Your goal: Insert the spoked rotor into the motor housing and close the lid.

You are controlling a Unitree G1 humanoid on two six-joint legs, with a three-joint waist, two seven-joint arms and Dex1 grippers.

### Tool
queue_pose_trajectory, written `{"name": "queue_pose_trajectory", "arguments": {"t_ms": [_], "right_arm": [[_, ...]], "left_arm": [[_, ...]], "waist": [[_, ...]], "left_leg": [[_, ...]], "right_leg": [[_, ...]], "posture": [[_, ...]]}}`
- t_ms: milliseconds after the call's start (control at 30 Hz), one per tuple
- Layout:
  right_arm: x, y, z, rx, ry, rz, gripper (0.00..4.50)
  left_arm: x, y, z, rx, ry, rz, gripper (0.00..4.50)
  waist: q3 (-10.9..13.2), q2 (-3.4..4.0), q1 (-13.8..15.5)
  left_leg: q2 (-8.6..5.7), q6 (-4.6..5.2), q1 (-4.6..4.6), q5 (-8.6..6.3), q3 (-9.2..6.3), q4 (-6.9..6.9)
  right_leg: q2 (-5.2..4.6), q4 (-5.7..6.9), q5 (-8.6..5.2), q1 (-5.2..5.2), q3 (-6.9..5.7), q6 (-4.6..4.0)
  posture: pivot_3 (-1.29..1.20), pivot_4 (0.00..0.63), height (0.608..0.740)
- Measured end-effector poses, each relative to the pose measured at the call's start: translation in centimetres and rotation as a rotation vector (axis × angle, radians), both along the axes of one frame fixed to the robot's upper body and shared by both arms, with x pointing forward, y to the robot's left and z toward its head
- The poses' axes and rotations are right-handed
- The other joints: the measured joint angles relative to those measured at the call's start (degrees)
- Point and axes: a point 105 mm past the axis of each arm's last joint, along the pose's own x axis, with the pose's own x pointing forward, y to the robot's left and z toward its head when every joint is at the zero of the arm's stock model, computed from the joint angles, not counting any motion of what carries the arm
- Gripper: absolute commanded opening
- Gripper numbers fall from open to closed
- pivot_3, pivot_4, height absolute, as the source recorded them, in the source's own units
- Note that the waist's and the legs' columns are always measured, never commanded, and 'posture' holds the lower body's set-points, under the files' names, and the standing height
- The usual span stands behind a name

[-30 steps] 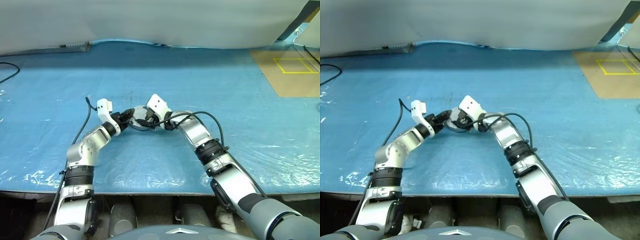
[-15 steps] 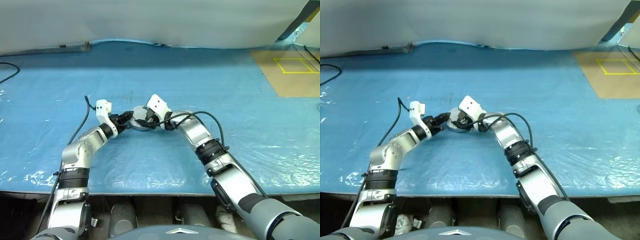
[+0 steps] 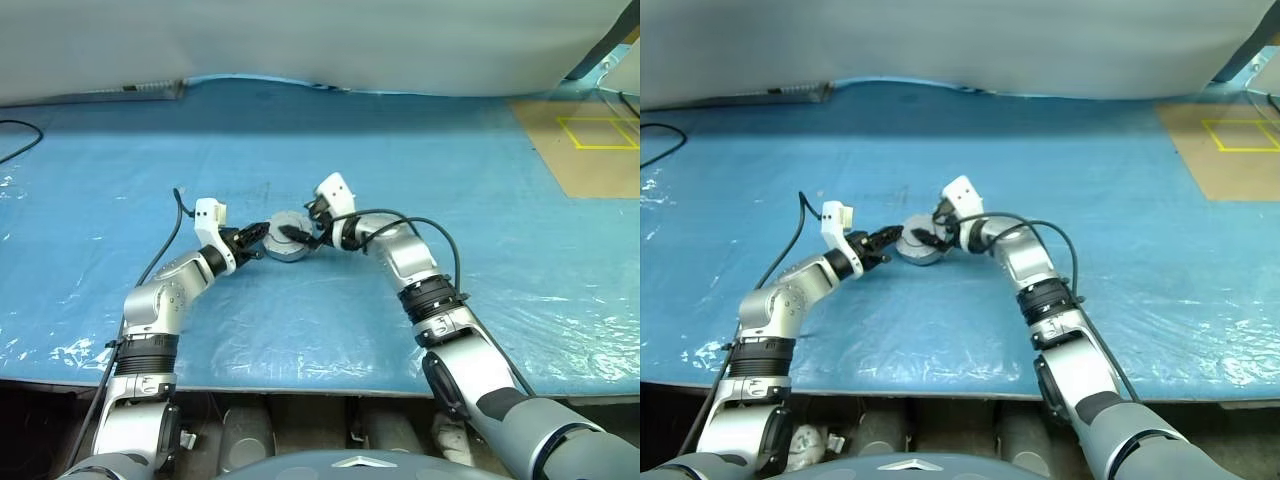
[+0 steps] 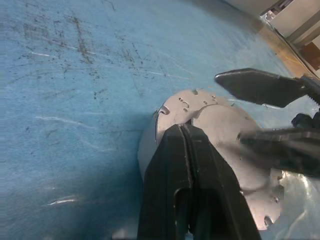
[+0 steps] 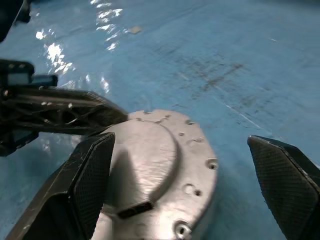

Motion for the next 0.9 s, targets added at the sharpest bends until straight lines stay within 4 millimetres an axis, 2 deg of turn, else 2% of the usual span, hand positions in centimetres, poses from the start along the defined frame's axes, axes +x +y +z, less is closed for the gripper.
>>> {"name": "queue_pose_trajectory", "arguments": {"t_ms": [133, 267, 367, 633, 767, 900], "right_arm": [[0.9, -2.2, 0.7, 0.100, 0.093, -0.109, 4.48], [0.4, -3.3, -1.0, 0.130, 0.264, -0.149, 4.48], [-0.7, -3.0, -2.4, 0.170, 0.393, -0.138, 4.48], [-2.0, -1.8, -2.4, 0.323, 0.575, -0.112, 4.48], [-2.9, -0.5, -2.4, 0.405, 0.679, -0.070, 4.48], [-3.8, 0.9, -3.0, 0.448, 0.770, -0.042, 3.22]], "left_arm": [[0.0, -0.1, 0.0, 0.001, -0.001, 0.000, 0.00], [0.0, -0.1, 0.0, 0.006, -0.010, 0.001, 0.00], [0.0, -0.1, -0.1, 0.007, -0.014, 0.002, 0.00], [-0.1, 0.1, -0.5, 0.021, -0.006, 0.014, 0.00], [-0.2, 0.1, -0.7, 0.018, -0.004, 0.016, 0.00], [-0.2, -0.2, -0.8, 0.012, 0.000, 0.011, 0.00]], "waist": [[0.0, 0.00, 0.0], [0.0, 0.00, 0.1], [0.0, 0.00, 0.1], [0.0, 0.01, 0.2], [0.0, 0.01, 0.2], [0.0, 0.01, 0.5]], "left_leg": [[-0.01, -0.01, 0.02, 0.00, 0.00, -0.01], [-0.01, -0.01, 0.03, 0.01, -0.01, -0.01], [-0.01, -0.01, 0.02, 0.01, -0.01, -0.02], [0.00, -0.02, 0.05, 0.01, -0.01, -0.03], [-0.01, -0.03, 0.03, 0.01, -0.01, -0.06], [-0.01, -0.03, 0.01, 0.01, -0.01, -0.05]], "right_leg": [[0.00, 0.00, 0.00, 0.01, 0.00, 0.00], [0.00, 0.00, 0.00, 0.01, 0.00, 0.00], [0.00, 0.00, 0.00, 0.01, -0.01, 0.01], [0.00, 0.00, 0.01, 0.01, -0.01, 0.01], [0.00, -0.04, 0.01, 0.01, -0.02, 0.01], [-0.02, -0.04, 0.01, 0.01, -0.04, 0.01]], "posture": [[0.00, 0.150, 0.740], [0.00, 0.150, 0.740], [0.00, 0.150, 0.740], [0.00, 0.150, 0.740], [0.00, 0.150, 0.740], [0.00, 0.150, 0.740]]}}
